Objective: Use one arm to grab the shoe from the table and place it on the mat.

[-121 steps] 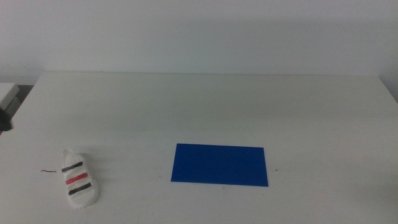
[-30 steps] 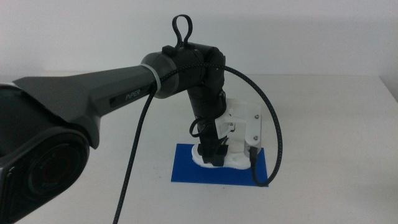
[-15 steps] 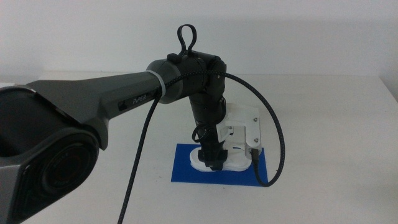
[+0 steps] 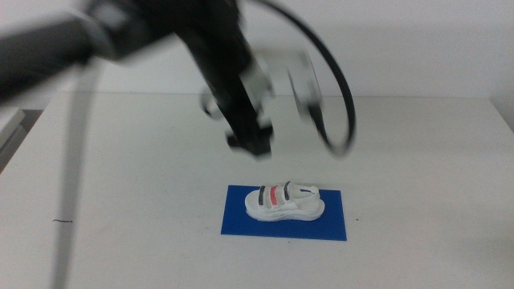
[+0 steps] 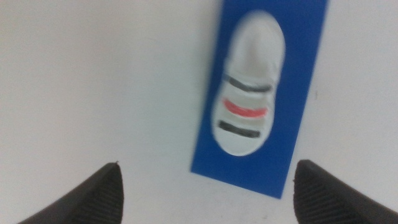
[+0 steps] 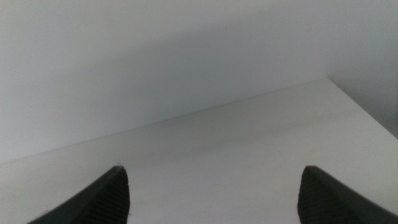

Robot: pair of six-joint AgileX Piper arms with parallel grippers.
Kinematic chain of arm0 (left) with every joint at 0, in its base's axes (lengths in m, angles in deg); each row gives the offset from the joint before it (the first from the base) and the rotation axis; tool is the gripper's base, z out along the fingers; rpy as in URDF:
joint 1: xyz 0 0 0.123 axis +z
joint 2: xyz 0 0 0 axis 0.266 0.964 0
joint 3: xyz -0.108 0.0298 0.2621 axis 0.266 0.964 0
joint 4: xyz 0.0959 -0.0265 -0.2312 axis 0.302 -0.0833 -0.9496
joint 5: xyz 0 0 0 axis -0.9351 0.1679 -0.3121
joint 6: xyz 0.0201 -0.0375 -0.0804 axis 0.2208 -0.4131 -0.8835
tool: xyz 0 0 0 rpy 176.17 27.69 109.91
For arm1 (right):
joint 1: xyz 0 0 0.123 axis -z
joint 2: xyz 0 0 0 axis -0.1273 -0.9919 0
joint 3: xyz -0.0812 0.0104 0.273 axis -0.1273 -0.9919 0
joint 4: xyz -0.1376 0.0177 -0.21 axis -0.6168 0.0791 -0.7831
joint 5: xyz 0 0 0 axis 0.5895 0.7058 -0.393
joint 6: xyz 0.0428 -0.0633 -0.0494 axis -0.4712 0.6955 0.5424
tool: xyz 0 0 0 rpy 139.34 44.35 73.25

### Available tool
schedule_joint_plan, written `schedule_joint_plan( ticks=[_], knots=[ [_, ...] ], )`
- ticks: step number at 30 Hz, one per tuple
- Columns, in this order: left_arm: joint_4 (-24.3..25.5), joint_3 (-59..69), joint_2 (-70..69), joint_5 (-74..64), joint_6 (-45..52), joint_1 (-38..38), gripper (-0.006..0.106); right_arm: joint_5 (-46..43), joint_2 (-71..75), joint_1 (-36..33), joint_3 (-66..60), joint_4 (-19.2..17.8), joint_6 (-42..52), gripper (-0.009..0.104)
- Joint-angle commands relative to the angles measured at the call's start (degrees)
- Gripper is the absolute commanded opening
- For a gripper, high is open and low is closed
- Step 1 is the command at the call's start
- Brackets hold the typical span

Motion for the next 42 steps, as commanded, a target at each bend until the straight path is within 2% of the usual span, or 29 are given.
schedule_joint_plan(
  ticks=[1,4,11,14,17,25,30,31,35,36,37,42],
  knots=[
    [-5.1,0.8,-7.5,-1.2,-3.3,3.1,0.094,-0.5,0.3,-0.1,-0.1,-0.3,0.2,0.079],
    [-12.1,6.5,-15.5,-0.8,-6.8,8.1,0.094,-0.5,0.3,-0.1,-0.1,-0.3,0.2,0.079],
    [-18.1,31.7,-38.0,15.5,-16.6,18.2,0.094,-0.5,0.3,-0.1,-0.1,-0.3,0.2,0.079],
    [-17.9,43.8,-47.3,26.8,-27.1,19.7,0.094,-0.5,0.3,-0.1,-0.1,-0.3,0.2,0.079],
    [-17.2,53.4,-55.5,38.0,-32.1,19.9,0.094,-0.5,0.3,-0.1,-0.1,-0.3,0.2,0.079],
    [-18.0,72.3,-72.3,58.0,-33.0,19.9,0.094,-0.5,0.3,-0.1,-0.1,-0.3,0.2,0.079],
    [-17.4,80.5,-79.0,64.5,-33.3,19.9,0.094,-0.5,0.3,-0.1,-0.1,-0.3,0.2,0.079],
    [-16.1,82.2,-79.5,66.4,-34.4,19.9,0.094,-0.5,0.3,-0.1,-0.1,-0.3,0.2,0.079],
    [0.7,89.6,-85.1,69.8,-52.8,20.3,0.094,-0.5,0.3,-0.1,-0.1,-0.3,0.2,0.079],
    [3.5,91.3,-87.7,69.8,-55.6,20.7,0.094,-0.5,0.3,-0.1,-0.1,-0.3,0.2,0.079],
    [4.9,92.5,-90.1,69.8,-56.7,21.2,0.094,-0.5,0.3,-0.1,-0.1,-0.3,0.2,0.079],
    [6.0,98.4,-98.8,68.8,-57.2,25.0,0.094,-0.5,0.3,-0.1,-0.1,-0.3,0.2,0.079]
  ],
)
